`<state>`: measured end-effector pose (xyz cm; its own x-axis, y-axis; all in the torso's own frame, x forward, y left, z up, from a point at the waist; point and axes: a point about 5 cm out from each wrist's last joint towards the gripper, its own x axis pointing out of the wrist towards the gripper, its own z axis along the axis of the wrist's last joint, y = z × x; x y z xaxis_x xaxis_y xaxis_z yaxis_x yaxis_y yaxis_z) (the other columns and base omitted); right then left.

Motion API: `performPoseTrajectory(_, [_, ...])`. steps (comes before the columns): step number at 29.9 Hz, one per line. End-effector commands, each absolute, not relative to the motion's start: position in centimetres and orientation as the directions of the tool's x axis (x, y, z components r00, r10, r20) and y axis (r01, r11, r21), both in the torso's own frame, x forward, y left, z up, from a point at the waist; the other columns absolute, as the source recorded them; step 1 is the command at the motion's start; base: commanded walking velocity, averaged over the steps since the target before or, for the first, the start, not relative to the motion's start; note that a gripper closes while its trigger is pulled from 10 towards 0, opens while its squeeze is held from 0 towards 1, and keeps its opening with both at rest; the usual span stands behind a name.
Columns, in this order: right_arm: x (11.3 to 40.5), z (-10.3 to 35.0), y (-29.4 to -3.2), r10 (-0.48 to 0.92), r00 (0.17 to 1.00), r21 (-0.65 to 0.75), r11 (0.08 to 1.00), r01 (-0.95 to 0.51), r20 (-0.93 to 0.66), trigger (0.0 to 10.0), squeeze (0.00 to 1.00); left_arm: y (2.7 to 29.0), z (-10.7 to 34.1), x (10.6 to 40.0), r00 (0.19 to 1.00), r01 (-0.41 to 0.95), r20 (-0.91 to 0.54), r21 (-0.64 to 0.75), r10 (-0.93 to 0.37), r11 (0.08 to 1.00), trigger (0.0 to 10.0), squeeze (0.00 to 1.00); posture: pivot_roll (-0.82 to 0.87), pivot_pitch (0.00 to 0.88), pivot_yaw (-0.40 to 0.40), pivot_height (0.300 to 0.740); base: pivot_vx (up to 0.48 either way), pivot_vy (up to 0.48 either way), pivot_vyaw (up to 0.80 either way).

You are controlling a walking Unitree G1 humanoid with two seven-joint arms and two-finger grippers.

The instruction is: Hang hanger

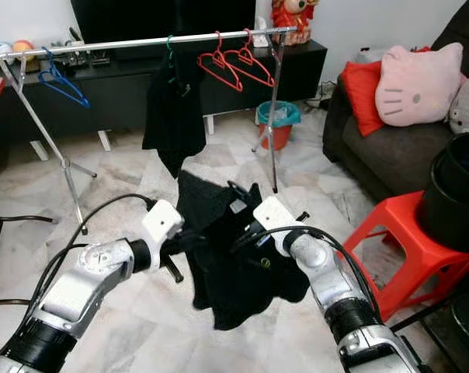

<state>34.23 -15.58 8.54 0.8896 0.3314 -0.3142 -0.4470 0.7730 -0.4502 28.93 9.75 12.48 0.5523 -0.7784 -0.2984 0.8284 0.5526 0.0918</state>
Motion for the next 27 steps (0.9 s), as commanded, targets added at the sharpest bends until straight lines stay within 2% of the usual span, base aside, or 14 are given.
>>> performPoseTrajectory(1, [35.1,9.8,-15.6,0.311,0.917,-0.437,0.809,-0.394,-0.251,10.0,0.00,9.2,12.5,28.2,0.493,0.865,-0.300,0.072,-0.817,0.496,10.0,0.00,0.06,0.000,-0.017,0.740,0.000,0.000,0.00])
performPoseTrajectory(6, [35.1,9.7,-14.4,0.338,0.908,-0.407,0.814,-0.415,-0.249,10.0,0.00,8.7,12.6,27.4,0.435,0.897,-0.301,0.061,-0.848,0.438,10.0,0.00,0.07,0.000,-0.017,0.740,0.000,0.000,0.00])
performPoseTrajectory(8, [35.1,9.6,-14.0,0.363,0.898,-0.371,0.820,-0.435,-0.250,10.0,0.00,8.8,12.4,27.7,0.474,0.878,-0.311,0.090,-0.824,0.470,10.0,0.00,0.07,0.000,-0.018,0.740,0.000,0.000,0.00])
performPoseTrajectory(13, [34.6,9.6,-12.9,0.450,0.862,-0.306,0.808,-0.504,-0.233,10.0,0.00,9.4,12.1,30.1,0.670,0.739,-0.302,0.184,-0.678,0.648,10.0,0.00,0.07,0.000,-0.022,0.740,0.000,0.000,0.00])
performPoseTrajectory(15, [34.2,9.4,-12.6,0.496,0.835,-0.293,0.783,-0.549,-0.238,10.0,0.00,9.8,12.5,31.1,0.757,0.649,-0.256,0.195,-0.601,0.735,10.0,0.00,0.06,0.000,-0.023,0.740,0.000,0.000,0.00])
performPoseTrajectory(16, [34.2,9.4,-12.6,0.498,0.833,-0.293,0.781,-0.551,-0.239,10.0,0.00,9.8,12.6,31.3,0.767,0.638,-0.245,0.197,-0.593,0.744,10.0,0.00,0.06,0.000,-0.023,0.740,0.000,0.000,0.00])
performPoseTrajectory(21, [34.1,9.4,-12.8,0.491,0.839,-0.283,0.792,-0.542,-0.233,10.0,0.00,9.4,12.4,31.1,0.754,0.655,-0.235,0.198,-0.613,0.729,10.0,0.00,0.06,0.000,-0.022,0.740,0.000,0.000,0.00])
performPoseTrajectory(27, [34.6,10.0,-13.3,0.422,0.887,-0.300,0.836,-0.460,-0.185,10.0,0.00,9.0,12.0,30.3,0.706,0.707,-0.245,0.187,-0.665,0.682,10.0,0.00,0.06,0.000,-0.020,0.740,0.000,0.000,0.00])
